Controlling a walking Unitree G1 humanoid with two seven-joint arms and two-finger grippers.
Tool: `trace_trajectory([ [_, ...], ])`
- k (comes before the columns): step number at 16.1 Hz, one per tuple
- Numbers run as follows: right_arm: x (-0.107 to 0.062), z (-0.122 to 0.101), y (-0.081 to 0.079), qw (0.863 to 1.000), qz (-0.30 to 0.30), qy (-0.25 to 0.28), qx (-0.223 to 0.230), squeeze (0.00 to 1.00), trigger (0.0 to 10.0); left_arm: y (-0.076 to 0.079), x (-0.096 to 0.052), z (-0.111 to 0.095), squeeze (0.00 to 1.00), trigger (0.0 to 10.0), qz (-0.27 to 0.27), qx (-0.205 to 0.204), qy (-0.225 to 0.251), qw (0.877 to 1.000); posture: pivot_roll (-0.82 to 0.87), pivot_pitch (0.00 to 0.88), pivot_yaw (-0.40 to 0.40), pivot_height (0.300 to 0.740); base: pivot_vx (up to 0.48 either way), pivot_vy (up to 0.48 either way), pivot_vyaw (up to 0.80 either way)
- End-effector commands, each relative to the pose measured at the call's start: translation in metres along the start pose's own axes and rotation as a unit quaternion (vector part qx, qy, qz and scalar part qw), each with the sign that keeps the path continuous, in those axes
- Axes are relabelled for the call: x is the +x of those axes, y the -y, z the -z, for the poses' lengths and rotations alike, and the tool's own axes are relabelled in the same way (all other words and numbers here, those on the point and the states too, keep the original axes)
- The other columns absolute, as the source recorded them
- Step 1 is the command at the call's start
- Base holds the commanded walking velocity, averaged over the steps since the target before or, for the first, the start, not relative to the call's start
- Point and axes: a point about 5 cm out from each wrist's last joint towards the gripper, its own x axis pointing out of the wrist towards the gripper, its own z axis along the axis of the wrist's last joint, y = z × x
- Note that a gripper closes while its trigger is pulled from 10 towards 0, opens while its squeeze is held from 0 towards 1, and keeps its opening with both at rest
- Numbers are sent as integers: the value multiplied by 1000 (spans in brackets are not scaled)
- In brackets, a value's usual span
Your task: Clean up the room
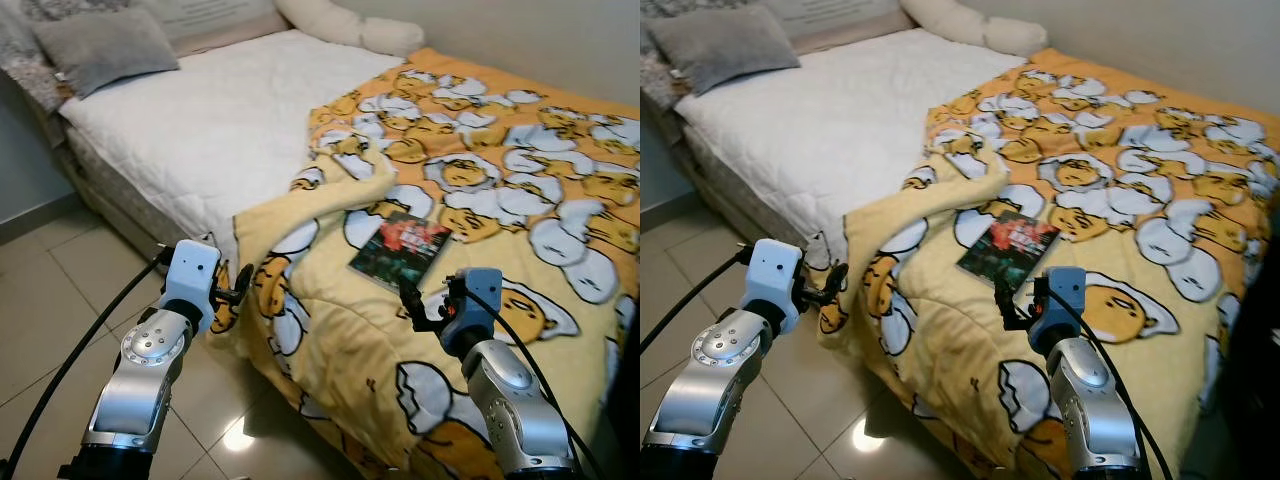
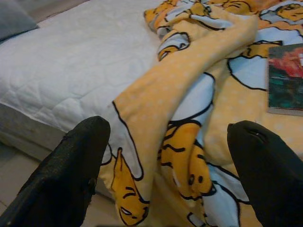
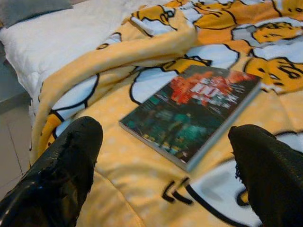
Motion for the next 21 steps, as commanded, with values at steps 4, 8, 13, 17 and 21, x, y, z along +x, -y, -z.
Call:
trace_trajectory([
  [4,1,-1,3,1000,10,-6,-6,0,10000,-3,1,0,792,10000,-7,1,-3,1000,-36,0,1,740,0,0,0],
  [8,2,-2,1,1000,9,-7,-3,0,10000,-3,2,0,302,10000,-8,-7,-6,1000,-37,0,2,740,0,0,0],
  [13,2,-3,2,1000,12,-7,-2,0,10000,1,1,0,259,10000,11,5,-2,1000,-37,0,2,740,56,0,0],
  [17,3,-6,7,999,36,3,-4,0,10000,2,1,0,255,10000,17,5,0,1000,-37,0,3,740,339,0,0],
  [21,5,-11,13,998,54,8,-26,0,10000,4,1,-1,259,10000,28,3,-2,1000,-38,0,3,740,394,0,400],
])
